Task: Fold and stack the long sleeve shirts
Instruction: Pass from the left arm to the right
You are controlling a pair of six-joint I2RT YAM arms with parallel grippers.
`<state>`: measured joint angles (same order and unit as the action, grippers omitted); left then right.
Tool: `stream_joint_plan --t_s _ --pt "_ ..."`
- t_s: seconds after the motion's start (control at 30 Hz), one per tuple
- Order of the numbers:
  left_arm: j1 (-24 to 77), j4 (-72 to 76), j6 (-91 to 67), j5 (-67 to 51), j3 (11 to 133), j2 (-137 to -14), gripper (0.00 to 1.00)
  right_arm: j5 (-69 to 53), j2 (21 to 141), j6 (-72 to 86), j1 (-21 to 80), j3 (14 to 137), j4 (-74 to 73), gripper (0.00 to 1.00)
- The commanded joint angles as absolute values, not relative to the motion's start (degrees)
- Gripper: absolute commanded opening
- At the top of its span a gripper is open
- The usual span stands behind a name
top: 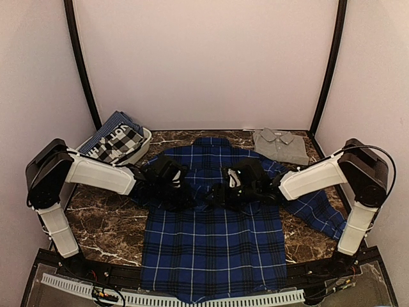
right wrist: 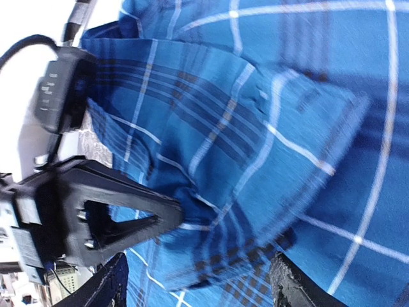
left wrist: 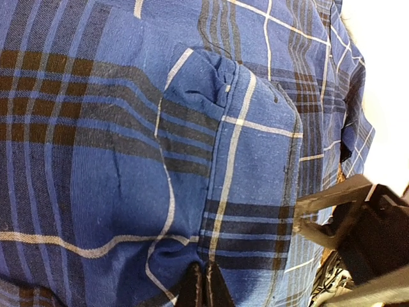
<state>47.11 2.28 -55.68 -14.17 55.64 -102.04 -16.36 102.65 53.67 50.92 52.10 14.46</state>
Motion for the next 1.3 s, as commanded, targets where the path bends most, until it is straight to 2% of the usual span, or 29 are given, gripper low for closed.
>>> stream_joint_plan --t_s 0.0,0.33,0.43,0.57,0.63,0.7,0.77,0.83,0.87,1.07,1.27 --pt "47.11 5.22 -56.52 -15.02 54.43 -98.44 0.0 -16.98 103.27 57.92 51.3 49.24 18.29 0.72" --pt "47.1 8.28 -56.21 -15.99 53.31 -97.85 0.0 -19.28 107.39 63.98 52.29 48.93 25.68 0.72" --pt "47.11 8.26 -55.89 -16.3 53.06 -97.42 0.0 -19.55 108.69 64.92 52.14 50.21 26.59 0.67" --pt "47.11 7.72 -55.45 -16.33 52.91 -96.6 0.0 -17.9 109.25 65.04 51.58 51.47 26.29 0.54" --pt "47.11 7.47 -55.19 -16.36 52.83 -96.17 0.0 -17.5 109.47 64.9 51.12 51.94 26.2 0.45" --pt "47.1 7.32 -55.06 -16.6 52.9 -95.85 0.0 -17.47 110.03 64.2 50.74 53.07 25.69 0.33" --pt "47.11 6.88 -54.5 -16.03 53.06 -95.31 0.01 -17.12 110.36 62.99 50.48 54.51 24.34 0.17" --pt "47.04 5.06 -53.28 -14.55 53.72 -94.25 0.05 -16.26 110.12 61.2 50.08 55.85 22.09 0.03" --pt "46.85 3.24 -52.83 -13.91 54.5 -93.32 0.09 -15.67 109.57 60.31 49.73 56.3 21.1 0.0" --pt "44.81 -4.92 -49.52 -9.4 56.77 -87.15 0.25 -10.09 104.72 50.41 47.4 60.53 11.91 0.0" --pt "39.24 -13.89 -45.93 -4.51 58.24 -81.44 0.31 -1.08 98.44 38.36 45.55 68.03 -1.72 0.0"
